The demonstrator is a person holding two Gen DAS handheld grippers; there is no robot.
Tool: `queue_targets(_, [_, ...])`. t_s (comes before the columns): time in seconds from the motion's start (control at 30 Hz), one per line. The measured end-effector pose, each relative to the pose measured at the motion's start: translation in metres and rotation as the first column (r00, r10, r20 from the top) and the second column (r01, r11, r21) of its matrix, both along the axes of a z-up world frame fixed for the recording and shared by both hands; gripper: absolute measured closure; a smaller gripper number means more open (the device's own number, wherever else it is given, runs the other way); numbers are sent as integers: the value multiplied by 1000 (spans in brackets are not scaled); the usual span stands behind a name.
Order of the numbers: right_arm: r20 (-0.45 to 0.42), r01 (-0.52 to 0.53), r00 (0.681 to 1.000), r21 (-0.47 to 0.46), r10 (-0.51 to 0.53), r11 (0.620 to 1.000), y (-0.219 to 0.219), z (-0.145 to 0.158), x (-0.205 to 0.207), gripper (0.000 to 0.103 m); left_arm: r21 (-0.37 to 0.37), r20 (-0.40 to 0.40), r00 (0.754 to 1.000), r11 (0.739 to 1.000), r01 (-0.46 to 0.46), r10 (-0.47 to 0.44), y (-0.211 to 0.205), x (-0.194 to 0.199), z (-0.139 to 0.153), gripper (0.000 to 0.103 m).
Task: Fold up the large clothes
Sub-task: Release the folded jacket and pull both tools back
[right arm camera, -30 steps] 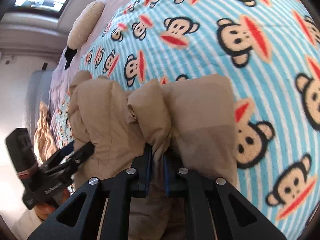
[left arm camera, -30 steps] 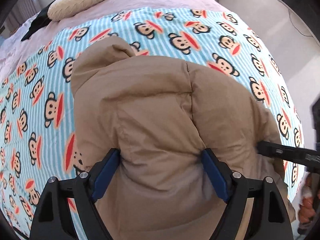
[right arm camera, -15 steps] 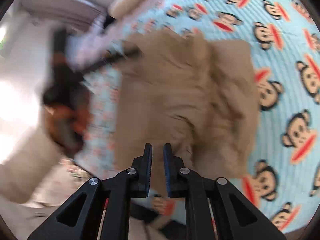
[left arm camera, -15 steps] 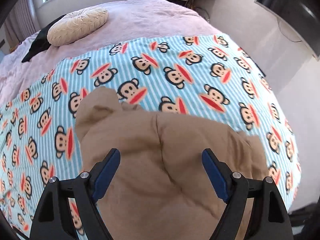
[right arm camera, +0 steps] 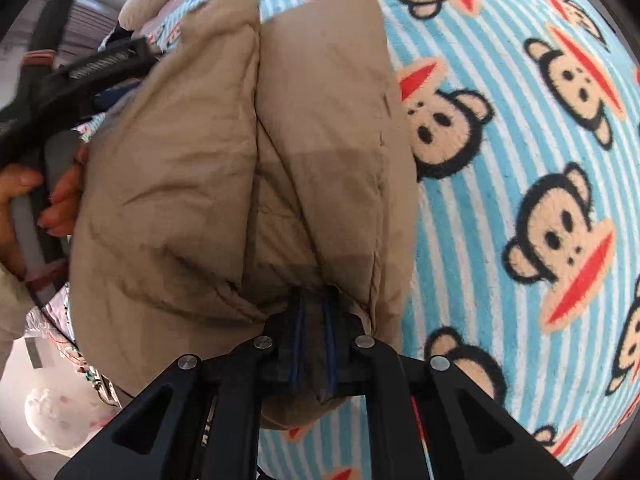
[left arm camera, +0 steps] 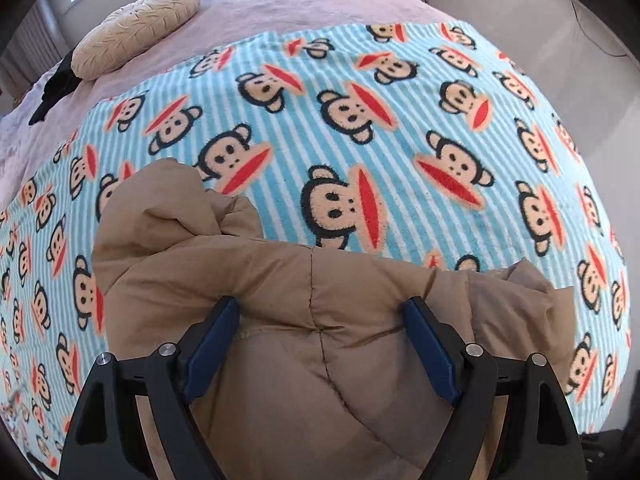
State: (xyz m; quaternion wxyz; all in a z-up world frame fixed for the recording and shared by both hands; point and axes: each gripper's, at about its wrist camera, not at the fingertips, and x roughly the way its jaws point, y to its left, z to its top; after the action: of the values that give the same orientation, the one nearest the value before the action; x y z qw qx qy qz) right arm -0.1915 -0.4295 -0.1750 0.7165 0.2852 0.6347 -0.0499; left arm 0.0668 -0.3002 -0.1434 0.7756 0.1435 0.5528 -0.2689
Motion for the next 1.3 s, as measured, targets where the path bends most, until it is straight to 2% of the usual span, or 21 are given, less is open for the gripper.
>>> queue_targets(0.17, [-10, -3, 1000, 9, 3, 1000, -1, 6, 1, 94, -5, 7, 1000, 1000, 0, 0, 29, -14, 34, 19])
queue_targets(0.23, [-2, 7, 1000, 18, -7, 1000, -2, 15, 1, 90, -3, 18, 1000, 1000, -3, 3, 47, -22, 48, 19])
queue_targets(0.4, [36, 59, 998, 2, -59, 998, -14, 42, -7, 90, -10, 7, 998, 998, -58, 58, 93, -47, 74, 18])
queue_targets(0.47, [51, 83, 995, 1, -83, 997, -21, 54, -12, 90, -6, -3, 996, 996, -87, 87, 108, -58, 79, 18])
queue_targets(0.57, [76, 107, 991, -2, -106, 994, -29, 70, -14, 90, -8, -3, 992, 992, -127, 127, 126, -75, 87, 2])
queue_targets(0.73, [103, 100, 990, -9, -98, 995, -16, 95, -9, 87, -29, -17, 983, 982, -185, 184, 145, -97, 96, 1])
queue_targets(0.87, [116, 81, 990, -5, -80, 997, -5, 103, -4, 84, -19, -19, 976, 976, -219, 219, 155, -106, 99, 1])
queue_targets(0.97, [122, 61, 991, -4, -60, 998, 7, 107, 3, 79, -2, -1, 969, 969, -248, 248, 162, -110, 102, 1])
queue_targets(1.1, [125, 37, 992, -16, -35, 999, 14, 112, 2, 61, 10, 4, 960, 959, -282, 282, 171, -113, 102, 1])
queue_targets(1.2, [129, 24, 991, -24, -21, 999, 20, 115, 2, 58, 18, 6, 956, 956, -292, 292, 176, -116, 102, 1])
queue_targets(1.3, [130, 25, 991, -37, -20, 999, 25, 118, 2, 50, 32, 14, 954, 954, -300, 299, 181, -117, 102, 1])
